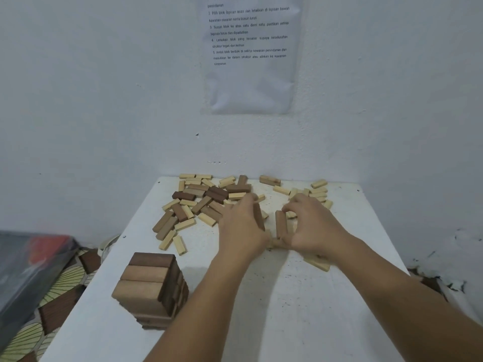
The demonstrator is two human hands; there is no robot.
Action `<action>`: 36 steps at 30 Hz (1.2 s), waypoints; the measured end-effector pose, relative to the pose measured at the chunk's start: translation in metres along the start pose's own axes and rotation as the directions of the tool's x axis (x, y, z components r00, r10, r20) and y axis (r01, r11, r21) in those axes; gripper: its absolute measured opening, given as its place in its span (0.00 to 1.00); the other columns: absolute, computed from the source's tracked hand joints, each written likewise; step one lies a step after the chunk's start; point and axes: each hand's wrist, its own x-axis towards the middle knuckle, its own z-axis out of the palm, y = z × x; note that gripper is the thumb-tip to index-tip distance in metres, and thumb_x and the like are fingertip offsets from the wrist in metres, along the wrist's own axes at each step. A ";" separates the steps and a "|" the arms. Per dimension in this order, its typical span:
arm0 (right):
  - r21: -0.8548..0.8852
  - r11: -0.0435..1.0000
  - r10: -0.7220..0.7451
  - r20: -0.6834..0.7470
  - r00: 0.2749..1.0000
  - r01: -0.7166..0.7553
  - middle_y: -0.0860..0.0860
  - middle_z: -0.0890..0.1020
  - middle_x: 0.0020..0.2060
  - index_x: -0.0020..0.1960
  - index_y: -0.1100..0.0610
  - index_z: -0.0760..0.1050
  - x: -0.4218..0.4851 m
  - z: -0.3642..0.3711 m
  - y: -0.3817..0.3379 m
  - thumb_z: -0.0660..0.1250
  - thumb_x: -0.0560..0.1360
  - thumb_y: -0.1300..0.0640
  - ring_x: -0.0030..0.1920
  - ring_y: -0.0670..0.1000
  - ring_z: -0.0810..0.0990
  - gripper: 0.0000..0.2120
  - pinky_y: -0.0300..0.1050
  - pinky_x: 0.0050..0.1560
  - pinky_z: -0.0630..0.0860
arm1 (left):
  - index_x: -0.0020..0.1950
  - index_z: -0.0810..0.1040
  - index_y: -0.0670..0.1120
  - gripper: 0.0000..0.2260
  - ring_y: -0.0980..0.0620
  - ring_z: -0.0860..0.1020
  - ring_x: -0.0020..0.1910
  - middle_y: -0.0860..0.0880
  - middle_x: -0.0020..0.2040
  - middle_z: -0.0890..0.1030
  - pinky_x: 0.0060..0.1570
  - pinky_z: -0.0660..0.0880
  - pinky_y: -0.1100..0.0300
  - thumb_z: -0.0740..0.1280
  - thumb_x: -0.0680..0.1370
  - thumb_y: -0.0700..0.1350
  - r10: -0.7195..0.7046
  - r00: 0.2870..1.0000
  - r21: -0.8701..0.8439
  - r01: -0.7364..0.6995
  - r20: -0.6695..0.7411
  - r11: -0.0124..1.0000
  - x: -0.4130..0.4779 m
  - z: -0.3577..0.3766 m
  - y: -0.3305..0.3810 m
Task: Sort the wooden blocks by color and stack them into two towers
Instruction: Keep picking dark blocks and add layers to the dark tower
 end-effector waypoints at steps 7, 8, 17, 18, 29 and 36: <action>-0.103 0.995 0.019 0.274 0.962 0.009 0.43 0.72 0.56 0.60 0.47 0.77 -0.086 -0.018 -0.038 0.65 0.69 0.36 0.58 0.52 0.71 0.23 0.54 0.58 0.74 | 0.76 0.66 0.55 0.35 0.49 0.72 0.67 0.51 0.67 0.74 0.62 0.73 0.57 0.70 0.71 0.37 0.028 0.950 0.026 -0.038 0.310 0.999 -0.089 -0.014 -0.027; -0.102 0.995 0.021 0.273 0.962 0.008 0.44 0.72 0.55 0.59 0.48 0.78 -0.096 -0.015 -0.042 0.63 0.71 0.37 0.58 0.52 0.71 0.22 0.54 0.57 0.75 | 0.76 0.65 0.55 0.35 0.49 0.72 0.68 0.51 0.69 0.74 0.61 0.71 0.58 0.70 0.72 0.38 0.024 0.941 0.024 -0.035 0.338 0.999 -0.096 -0.016 -0.029; 0.049 0.992 0.100 0.303 0.948 -0.120 0.43 0.73 0.49 0.57 0.46 0.76 -0.125 0.011 -0.059 0.70 0.67 0.37 0.55 0.49 0.72 0.22 0.50 0.53 0.76 | 0.77 0.66 0.51 0.33 0.50 0.75 0.65 0.49 0.68 0.74 0.62 0.74 0.56 0.71 0.73 0.39 0.062 0.904 0.027 -0.081 0.422 0.996 -0.116 -0.022 -0.036; 0.082 0.987 0.107 0.310 0.945 -0.138 0.43 0.73 0.49 0.58 0.46 0.76 -0.124 0.011 -0.059 0.72 0.67 0.38 0.55 0.48 0.71 0.23 0.49 0.54 0.75 | 0.76 0.66 0.51 0.32 0.50 0.75 0.64 0.49 0.68 0.75 0.62 0.75 0.56 0.72 0.73 0.40 0.070 0.904 0.023 -0.088 0.421 0.996 -0.116 -0.021 -0.038; 0.488 0.830 0.267 0.076 0.961 -0.269 0.45 0.81 0.52 0.60 0.47 0.82 -0.074 0.004 -0.015 0.63 0.81 0.63 0.51 0.45 0.79 0.16 0.32 0.47 0.73 | 0.78 0.65 0.59 0.36 0.56 0.68 0.72 0.60 0.71 0.71 0.72 0.66 0.57 0.76 0.72 0.52 0.170 0.922 -0.088 -0.149 0.348 0.985 -0.106 -0.007 -0.060; 0.401 0.886 0.220 0.076 0.973 -0.232 0.45 0.78 0.60 0.67 0.44 0.77 0.049 0.029 -0.028 0.62 0.83 0.52 0.52 0.49 0.80 0.14 0.43 0.46 0.78 | 0.76 0.62 0.64 0.36 0.50 0.68 0.70 0.56 0.69 0.70 0.68 0.70 0.50 0.73 0.72 0.51 0.124 0.952 -0.088 -0.103 0.280 0.991 -0.080 0.015 -0.074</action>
